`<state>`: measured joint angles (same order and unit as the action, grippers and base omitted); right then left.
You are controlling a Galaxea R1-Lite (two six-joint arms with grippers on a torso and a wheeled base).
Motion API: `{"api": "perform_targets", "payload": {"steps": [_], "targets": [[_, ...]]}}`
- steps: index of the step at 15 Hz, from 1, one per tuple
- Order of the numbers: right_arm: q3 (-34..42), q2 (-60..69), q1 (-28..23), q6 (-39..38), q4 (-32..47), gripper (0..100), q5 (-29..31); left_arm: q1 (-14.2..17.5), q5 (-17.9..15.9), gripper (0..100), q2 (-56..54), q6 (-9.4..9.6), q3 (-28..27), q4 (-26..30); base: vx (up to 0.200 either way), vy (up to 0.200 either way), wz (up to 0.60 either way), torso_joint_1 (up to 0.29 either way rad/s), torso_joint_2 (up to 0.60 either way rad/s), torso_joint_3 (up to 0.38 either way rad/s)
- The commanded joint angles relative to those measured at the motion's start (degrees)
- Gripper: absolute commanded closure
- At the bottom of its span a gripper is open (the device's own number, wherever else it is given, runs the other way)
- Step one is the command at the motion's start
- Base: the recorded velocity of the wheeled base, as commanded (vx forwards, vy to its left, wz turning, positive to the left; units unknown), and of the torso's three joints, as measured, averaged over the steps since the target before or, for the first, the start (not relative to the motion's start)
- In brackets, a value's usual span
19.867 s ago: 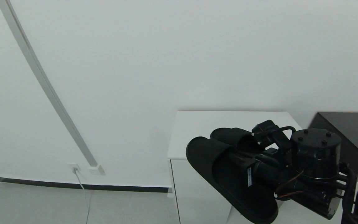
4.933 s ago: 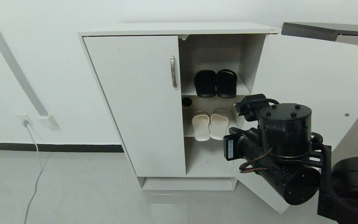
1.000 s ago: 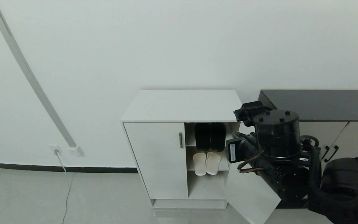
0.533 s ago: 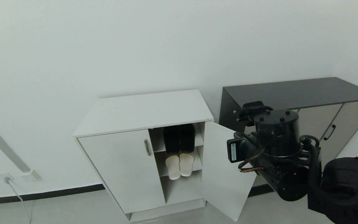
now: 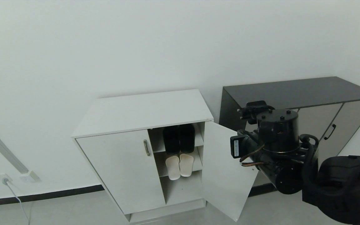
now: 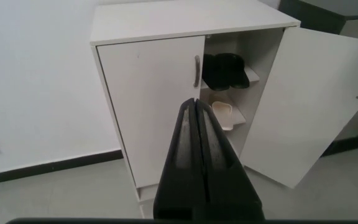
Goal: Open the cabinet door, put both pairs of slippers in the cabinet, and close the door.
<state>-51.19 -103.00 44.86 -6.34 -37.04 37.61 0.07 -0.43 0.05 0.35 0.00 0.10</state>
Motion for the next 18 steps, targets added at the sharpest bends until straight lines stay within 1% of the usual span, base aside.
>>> {"api": "perform_targets", "payload": {"steps": [1,4,7,9,10,12,13,15,17,18], "targets": [[0.2,-0.6,-0.7,0.0,-0.1,100,-0.1,0.0,0.0,100,0.0,0.0,0.0,0.0,-0.2,0.0,0.0,0.012,0.0,0.002],[0.2,-0.4,-1.2,0.0,-0.2,100,-0.6,0.0,0.0,100,0.0,0.0,0.0,0.0,-0.2,0.0,0.0,-0.002,0.0,0.002],[0.0,-1.2,-1.3,0.1,-1.4,100,-1.7,0.0,0.0,100,0.0,0.0,0.0,0.0,0.0,0.0,0.0,0.0,0.0,0.0],[-1.2,-3.4,-2.8,0.2,-2.6,100,-2.4,0.0,0.1,100,0.0,-0.09,0.0,0.0,0.0,0.0,0.0,0.0,0.0,0.0],[-1.6,-4.8,-4.0,0.4,-4.2,100,-2.5,0.0,0.1,100,0.0,-0.09,0.0,0.0,0.0,0.0,0.0,0.0,0.0,0.0],[-3.8,-7.0,-6.4,0.5,-4.9,100,-2.5,0.0,0.1,100,0.0,-0.09,0.0,0.0,0.0,0.0,0.0,0.0,0.0,0.0],[-6.0,-8.3,-8.7,1.0,-4.7,100,-3.4,0.0,0.1,100,0.0,-0.09,0.0,0.0,0.0,0.0,0.0,0.0,0.0,0.0],[-8.8,-9.5,-11.9,2.6,-4.5,100,-7.3,0.0,0.1,100,0.0,-0.09,0.0,0.0,0.0,0.0,0.0,0.0,0.0,0.0],[-12.8,-11.3,-14.6,2.8,-3.1,100,-9.4,0.0,0.1,100,0.0,-0.09,0.0,0.0,0.0,0.0,0.0,0.0,0.0,0.0],[-13.7,-11.7,-15.2,2.8,-2.5,100,-9.8,0.0,0.1,100,0.0,-0.09,0.0,0.0,0.0,0.0,0.0,0.0,0.0,0.0]]}}
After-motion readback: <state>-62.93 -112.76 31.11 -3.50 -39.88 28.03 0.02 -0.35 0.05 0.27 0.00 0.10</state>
